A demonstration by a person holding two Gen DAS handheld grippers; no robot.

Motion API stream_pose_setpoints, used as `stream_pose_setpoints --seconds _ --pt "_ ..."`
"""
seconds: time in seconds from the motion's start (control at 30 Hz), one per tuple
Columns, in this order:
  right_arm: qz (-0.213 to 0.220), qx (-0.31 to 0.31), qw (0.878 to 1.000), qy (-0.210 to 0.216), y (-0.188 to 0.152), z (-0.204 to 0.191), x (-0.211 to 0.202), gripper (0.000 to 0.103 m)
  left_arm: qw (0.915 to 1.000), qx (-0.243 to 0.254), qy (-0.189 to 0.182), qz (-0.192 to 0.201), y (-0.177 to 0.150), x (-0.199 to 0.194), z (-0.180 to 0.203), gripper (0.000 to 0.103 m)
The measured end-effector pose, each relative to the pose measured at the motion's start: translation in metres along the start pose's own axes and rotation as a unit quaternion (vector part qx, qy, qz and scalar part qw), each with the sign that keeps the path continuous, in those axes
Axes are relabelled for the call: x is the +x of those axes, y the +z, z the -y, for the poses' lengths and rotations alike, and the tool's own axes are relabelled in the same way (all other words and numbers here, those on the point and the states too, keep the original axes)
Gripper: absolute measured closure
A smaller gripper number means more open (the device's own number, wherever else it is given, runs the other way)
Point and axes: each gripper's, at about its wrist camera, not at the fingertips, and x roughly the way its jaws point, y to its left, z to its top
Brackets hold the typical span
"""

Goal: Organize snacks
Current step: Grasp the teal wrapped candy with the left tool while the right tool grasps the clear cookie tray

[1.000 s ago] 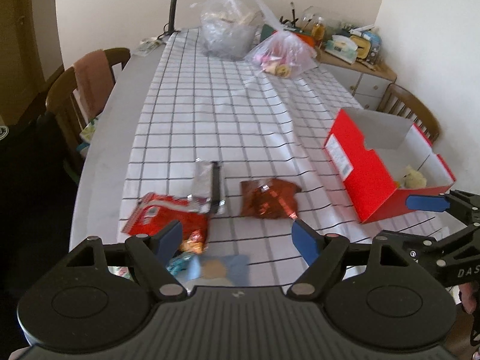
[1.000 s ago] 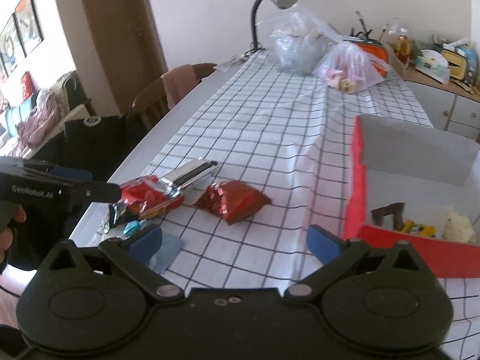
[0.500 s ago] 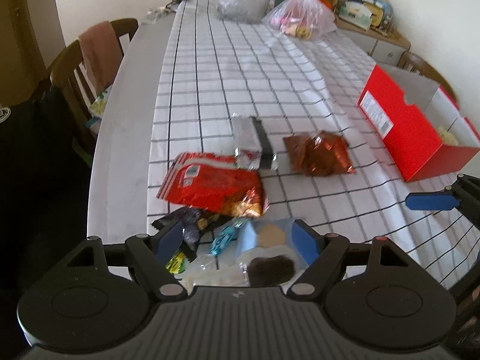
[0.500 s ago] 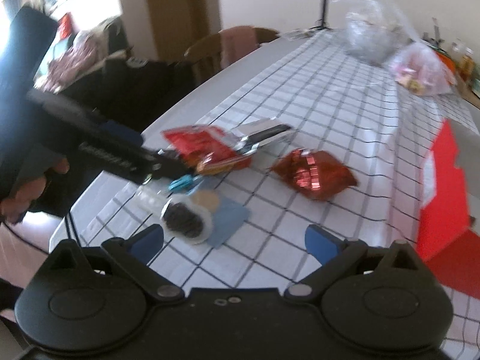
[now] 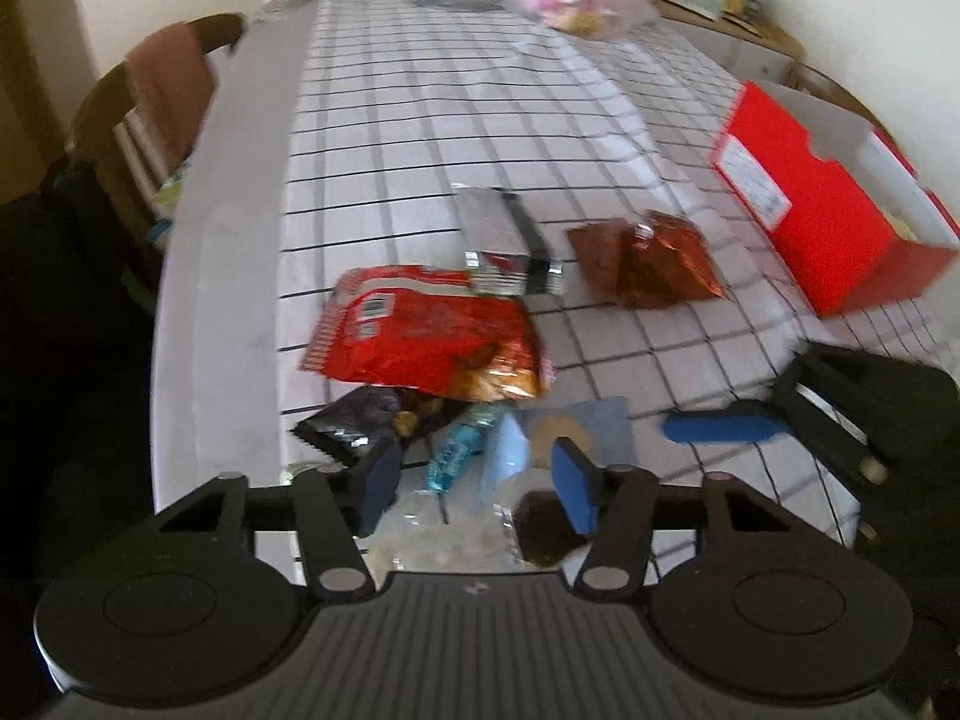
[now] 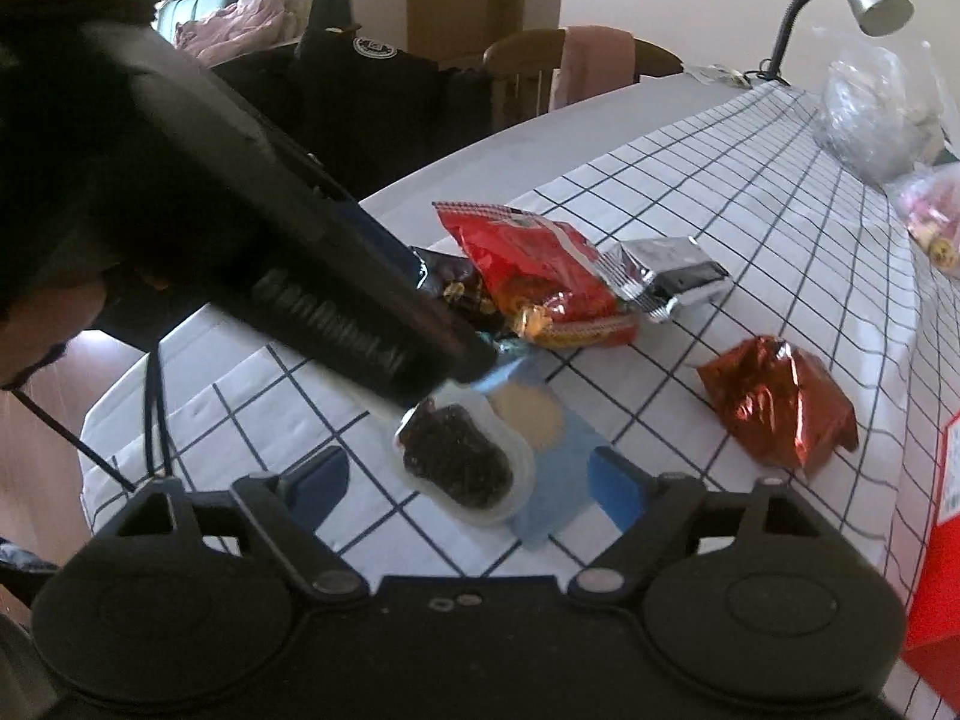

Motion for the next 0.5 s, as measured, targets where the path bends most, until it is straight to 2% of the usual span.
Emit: stream_pose_setpoints --seconds 0.1,0.13,0.17,0.37,0.5 --pt "-0.005 -0.005 1.000 0.013 0.002 0.001 0.004 0.025 0.9994 0.027 -0.023 -0.003 -0.002 0.001 0.005 0.058" --pt "-0.007 -0.006 1.000 0.016 0.003 0.001 0.005 0.027 0.9992 0.027 -0.027 -0.009 -0.001 0.004 0.005 0.065" --pt "-0.008 -0.007 1.000 0.019 0.003 0.001 0.007 0.028 0.9992 0.026 -0.027 -0.014 -0.001 0.008 0.003 0.067" --pt "-0.023 -0.007 0.999 0.030 0.006 0.005 0.021 0.040 0.9990 0.016 -0.023 -0.034 0.005 0.026 -0.008 0.069" --pt "-0.026 -0.032 0.999 0.016 0.006 -0.001 0.025 0.041 0.9983 0.016 -0.020 -0.052 0.007 0.039 -0.012 0.069"
